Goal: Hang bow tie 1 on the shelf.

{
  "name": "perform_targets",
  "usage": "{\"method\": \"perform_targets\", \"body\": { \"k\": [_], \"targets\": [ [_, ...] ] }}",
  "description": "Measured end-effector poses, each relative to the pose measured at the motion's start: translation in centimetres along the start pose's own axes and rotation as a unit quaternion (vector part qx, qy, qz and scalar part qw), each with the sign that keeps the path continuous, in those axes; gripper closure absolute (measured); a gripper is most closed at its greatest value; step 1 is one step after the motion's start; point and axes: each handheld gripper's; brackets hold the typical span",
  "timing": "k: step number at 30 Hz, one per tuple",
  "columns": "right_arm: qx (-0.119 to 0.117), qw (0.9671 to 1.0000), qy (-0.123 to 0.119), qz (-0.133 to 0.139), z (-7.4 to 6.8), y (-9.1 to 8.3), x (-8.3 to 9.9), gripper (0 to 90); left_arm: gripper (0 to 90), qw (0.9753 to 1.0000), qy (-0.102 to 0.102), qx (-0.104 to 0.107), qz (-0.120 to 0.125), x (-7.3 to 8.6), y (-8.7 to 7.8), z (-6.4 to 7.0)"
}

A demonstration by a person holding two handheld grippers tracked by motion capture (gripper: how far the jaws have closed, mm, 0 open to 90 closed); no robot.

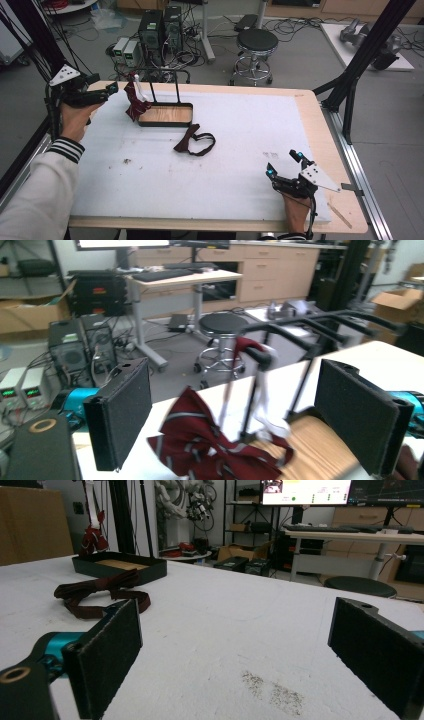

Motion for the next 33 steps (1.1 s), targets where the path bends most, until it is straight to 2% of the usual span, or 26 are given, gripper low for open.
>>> {"method": "perform_targets", "body": {
  "k": [3,7,15,19,25,33],
  "targets": [
    [0.000,1.0000,0.001,0.000,0.0,0.0,0.0,6.3,15.8,0.9997,0.008,0.022,0.008,0.1,-1.0,1.2],
    [-0.001,1.0000,0.002,0.000,0.0,-0.1,0.0,6.3,15.8,0.9989,0.024,0.040,0.011,0.7,-2.0,2.5],
    [0.000,1.0000,0.003,0.001,0.0,-0.1,0.0,6.3,15.8,0.9968,0.030,0.073,0.015,3.7,-3.4,5.3],
    [0.000,1.0000,0.002,0.002,0.0,-0.1,0.0,6.3,15.8,0.9960,0.030,0.083,0.012,4.9,-3.7,6.2],
    [0.000,1.0000,0.002,0.002,0.0,-0.1,0.0,6.3,15.8,0.9948,0.040,0.094,0.002,5.8,-3.8,7.4],
    [-0.001,1.0000,0.004,0.002,0.0,-0.1,0.0,6.3,15.8,0.9942,0.038,0.101,-0.009,6.5,-3.3,7.8]
  ]
}}
Point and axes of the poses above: each handheld gripper's, and its own axes: y roughly forward along the jaws, x roughly out of its underside, z roughly to its right, and after that the axes turned 4 degrees about y, right-handed
